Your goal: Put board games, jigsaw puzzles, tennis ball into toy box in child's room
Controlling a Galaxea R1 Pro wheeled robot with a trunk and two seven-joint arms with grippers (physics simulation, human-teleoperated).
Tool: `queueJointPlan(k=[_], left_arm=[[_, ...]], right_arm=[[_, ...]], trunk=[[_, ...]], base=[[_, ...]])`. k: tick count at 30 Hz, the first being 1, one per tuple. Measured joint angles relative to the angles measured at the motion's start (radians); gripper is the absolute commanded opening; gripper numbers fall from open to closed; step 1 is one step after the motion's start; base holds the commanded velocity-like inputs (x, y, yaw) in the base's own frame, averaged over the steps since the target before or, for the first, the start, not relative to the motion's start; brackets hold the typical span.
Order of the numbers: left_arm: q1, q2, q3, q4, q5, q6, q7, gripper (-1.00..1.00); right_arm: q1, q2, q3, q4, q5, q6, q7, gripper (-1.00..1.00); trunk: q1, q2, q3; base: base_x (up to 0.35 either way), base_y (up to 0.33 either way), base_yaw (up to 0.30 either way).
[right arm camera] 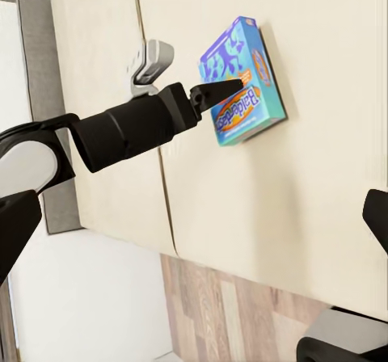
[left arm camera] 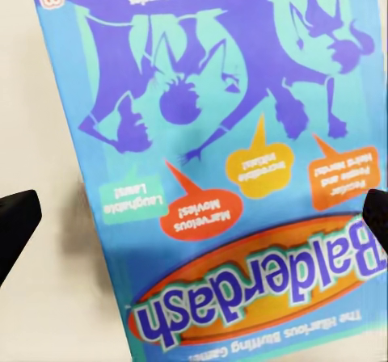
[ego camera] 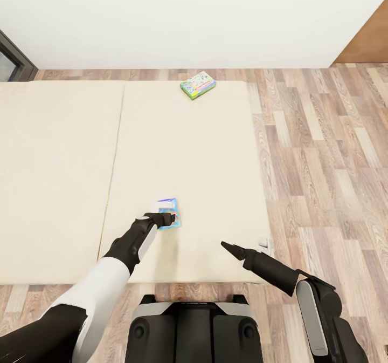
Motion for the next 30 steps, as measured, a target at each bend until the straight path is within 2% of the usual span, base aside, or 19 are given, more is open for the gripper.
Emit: queueJointPlan(k=[15, 22, 30], left_arm=[[0.0, -0.001, 0.0, 0.0, 0.0, 0.0, 0.0, 1.0], [0.0, -0.001, 0.0, 0.0, 0.0, -0.001, -0.001, 1.0], [0.0, 0.0, 0.001, -0.002, 0.0, 0.0, -0.007, 1.0]], right_arm=[[0.0, 0.001, 0.0, 0.0, 0.0, -0.001, -0.001, 1.0], [0.0, 0.0, 0.0, 0.0, 0.0, -0.001, -0.002, 1.0], [0.0, 0.0, 0.0, 0.0, 0.0, -0.001, -0.001, 1.0]], trunk=[[0.0, 0.0, 0.0], [0.0, 0.0, 0.0], [0.0, 0.0, 0.0]], base=[[0.0, -0.045, 0.0], [0.0, -0.177, 0.0], [0.0, -0.036, 0.0]])
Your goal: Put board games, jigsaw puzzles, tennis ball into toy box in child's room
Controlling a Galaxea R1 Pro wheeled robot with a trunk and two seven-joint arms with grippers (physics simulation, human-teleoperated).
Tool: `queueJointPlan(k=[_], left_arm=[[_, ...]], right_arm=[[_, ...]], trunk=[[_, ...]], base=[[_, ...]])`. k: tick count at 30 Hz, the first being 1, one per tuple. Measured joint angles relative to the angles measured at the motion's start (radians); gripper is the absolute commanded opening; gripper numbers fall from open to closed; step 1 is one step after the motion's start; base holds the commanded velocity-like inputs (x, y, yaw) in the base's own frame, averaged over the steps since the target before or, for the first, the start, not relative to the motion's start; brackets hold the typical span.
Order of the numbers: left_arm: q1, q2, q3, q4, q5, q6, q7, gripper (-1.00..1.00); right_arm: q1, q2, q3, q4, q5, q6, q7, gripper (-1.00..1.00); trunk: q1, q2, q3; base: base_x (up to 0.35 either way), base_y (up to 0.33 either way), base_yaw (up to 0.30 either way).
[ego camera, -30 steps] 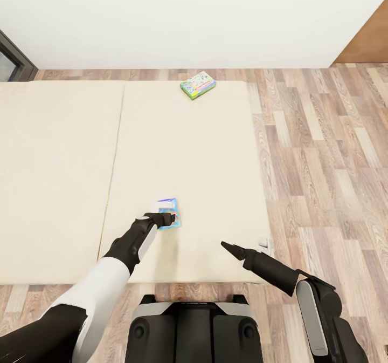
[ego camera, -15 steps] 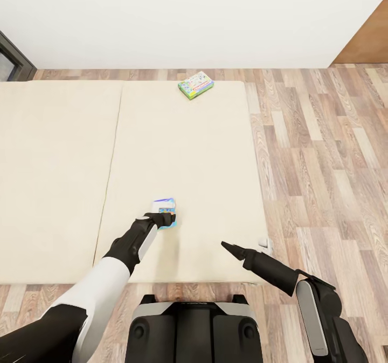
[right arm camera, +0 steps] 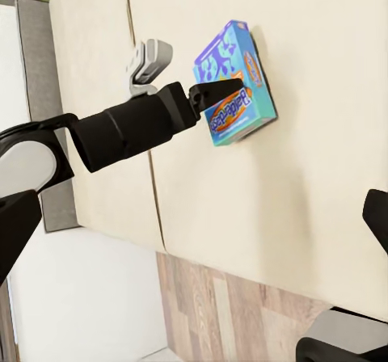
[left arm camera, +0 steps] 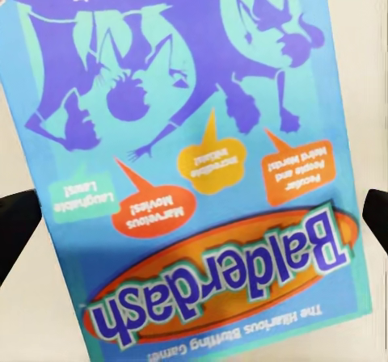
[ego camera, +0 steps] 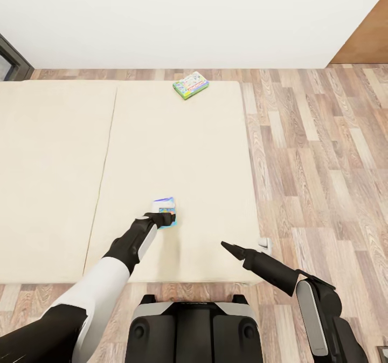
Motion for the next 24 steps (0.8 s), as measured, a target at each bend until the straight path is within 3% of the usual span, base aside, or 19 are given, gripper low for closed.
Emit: queueJointPlan(k=[8, 24], left_arm=[[0.0, 0.004, 0.001, -0.001, 0.001, 0.004, -0.088, 1.0], [0.0, 0.006, 0.002, -0.001, 0.002, 0.003, -0.109, 1.0]], right_arm=[[0.0, 0.0, 0.0, 0.0, 0.0, 0.0, 0.0, 1.0], [0.0, 0.001, 0.0, 0.0, 0.0, 0.0, -0.001, 1.0]], trunk=[[0.0, 0.0, 0.0], [0.0, 0.0, 0.0]], base=[[0.0, -0.003, 0.0], [0.0, 0.0, 0.0]])
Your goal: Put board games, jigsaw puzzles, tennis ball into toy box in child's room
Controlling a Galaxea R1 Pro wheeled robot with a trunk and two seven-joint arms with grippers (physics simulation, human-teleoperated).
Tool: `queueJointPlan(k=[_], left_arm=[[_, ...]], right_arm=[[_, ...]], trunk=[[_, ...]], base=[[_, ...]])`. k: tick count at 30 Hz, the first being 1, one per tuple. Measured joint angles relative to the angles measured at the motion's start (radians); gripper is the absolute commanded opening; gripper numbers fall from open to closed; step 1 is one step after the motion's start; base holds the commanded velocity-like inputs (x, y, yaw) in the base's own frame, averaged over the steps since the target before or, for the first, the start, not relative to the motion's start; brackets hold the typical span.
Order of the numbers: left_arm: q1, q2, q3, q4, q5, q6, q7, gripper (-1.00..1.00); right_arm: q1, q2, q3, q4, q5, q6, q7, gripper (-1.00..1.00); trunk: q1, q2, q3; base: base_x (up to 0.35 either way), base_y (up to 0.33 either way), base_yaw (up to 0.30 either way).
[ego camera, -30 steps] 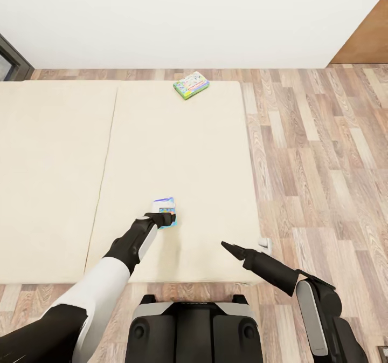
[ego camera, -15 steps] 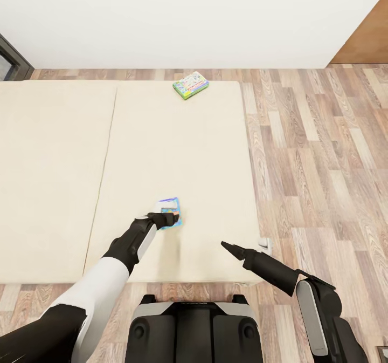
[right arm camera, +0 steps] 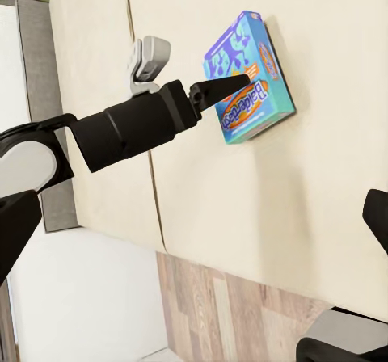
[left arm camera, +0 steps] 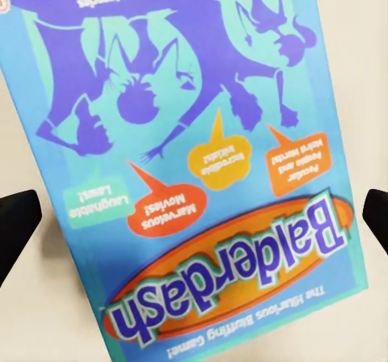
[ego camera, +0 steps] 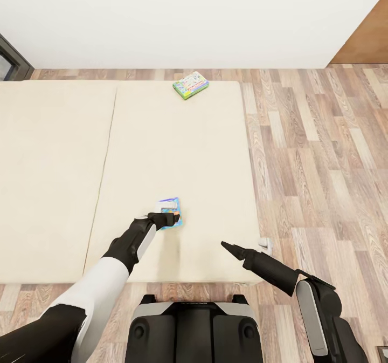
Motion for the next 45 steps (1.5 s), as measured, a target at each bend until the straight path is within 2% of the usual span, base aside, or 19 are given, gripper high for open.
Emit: queueJointPlan(k=[14, 22, 37, 45], left_arm=[[0.0, -0.001, 0.0, -0.001, 0.0, 0.001, 0.0, 1.0], [0.0, -0.001, -0.001, -0.001, 0.0, 0.001, 0.0, 1.0], [0.0, -0.002, 0.0, -0.001, 0.0, 0.001, 0.0, 1.0], [0.0, -0.001, -0.001, -0.001, 0.0, 0.0, 0.0, 1.0]], right_arm=[[0.0, 0.0, 0.0, 0.0, 0.0, 0.0, 0.0, 1.0], [0.0, 0.001, 0.0, 0.0, 0.0, 0.0, 0.0, 1.0], [0.0, 0.0, 0.0, 0.0, 0.0, 0.001, 0.0, 1.0], [0.0, 0.001, 0.0, 0.0, 0.0, 0.002, 0.0, 1.0]], trunk=[[0.0, 0.0, 0.0], [0.0, 0.0, 0.0], [0.0, 0.0, 0.001], [0.0, 0.0, 0.002]], base=[[0.0, -0.003, 0.0], [0.0, -0.164, 0.0], [0.0, -0.027, -0.013], [0.0, -0.184, -0.008]])
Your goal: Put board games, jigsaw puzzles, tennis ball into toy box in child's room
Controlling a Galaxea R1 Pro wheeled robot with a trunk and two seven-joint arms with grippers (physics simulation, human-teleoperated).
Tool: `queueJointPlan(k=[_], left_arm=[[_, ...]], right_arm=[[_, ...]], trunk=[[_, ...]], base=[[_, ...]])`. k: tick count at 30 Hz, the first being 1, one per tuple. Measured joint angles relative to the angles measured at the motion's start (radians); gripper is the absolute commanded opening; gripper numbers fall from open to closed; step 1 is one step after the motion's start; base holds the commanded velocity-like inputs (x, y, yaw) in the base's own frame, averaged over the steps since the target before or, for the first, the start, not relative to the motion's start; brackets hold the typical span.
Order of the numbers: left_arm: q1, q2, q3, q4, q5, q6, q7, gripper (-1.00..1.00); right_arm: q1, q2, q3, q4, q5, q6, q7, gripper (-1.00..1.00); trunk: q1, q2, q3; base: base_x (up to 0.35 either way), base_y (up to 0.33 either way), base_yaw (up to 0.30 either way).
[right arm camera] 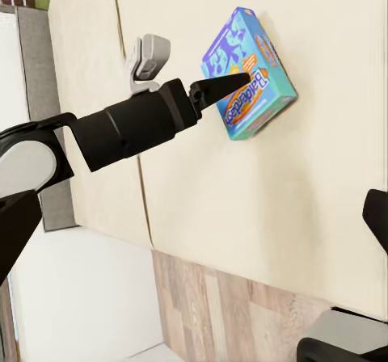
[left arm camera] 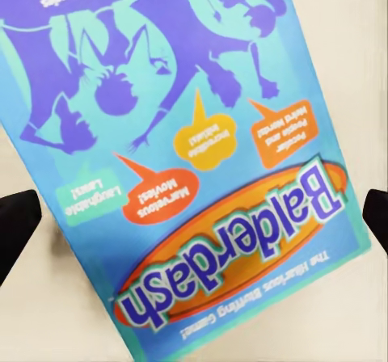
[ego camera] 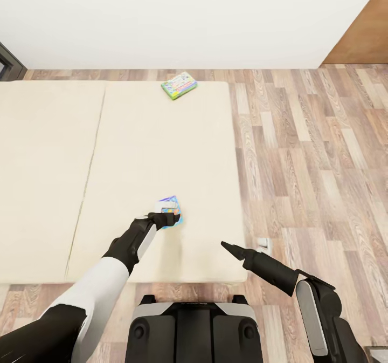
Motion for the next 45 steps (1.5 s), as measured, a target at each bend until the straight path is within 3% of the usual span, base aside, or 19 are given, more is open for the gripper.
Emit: queueJointPlan(k=[24, 30, 32, 45], left_arm=[[0.0, -0.002, -0.002, 0.0, 0.0, 0.002, 0.001, 1.0], [0.0, -0.001, 0.001, 0.0, -0.014, 0.0, 0.005, 1.0], [0.0, -0.002, 0.0, 0.0, 0.0, 0.0, 0.001, 1.0], [0.0, -0.003, -0.002, 0.0, 0.0, 0.003, 0.001, 1.0]], right_arm=[[-0.001, 0.0, 0.001, 0.0, 0.0, -0.002, 0.0, 1.0], [0.0, 0.001, 0.001, 0.0, 0.0, -0.001, 0.0, 1.0], [0.0, 0.001, 0.002, 0.0, 0.0, -0.002, 0.0, 1.0], [0.0, 0.002, 0.002, 0.0, 0.0, -0.002, 0.0, 1.0]], trunk=[[0.0, 0.0, 0.0], [0.0, 0.0, 0.0], [0.0, 0.0, 0.0], [0.0, 0.0, 0.0]], base=[[0.0, -0.075, 0.0], [0.0, -0.187, 0.0], [0.0, -0.106, 0.0], [0.0, -0.046, 0.0]])
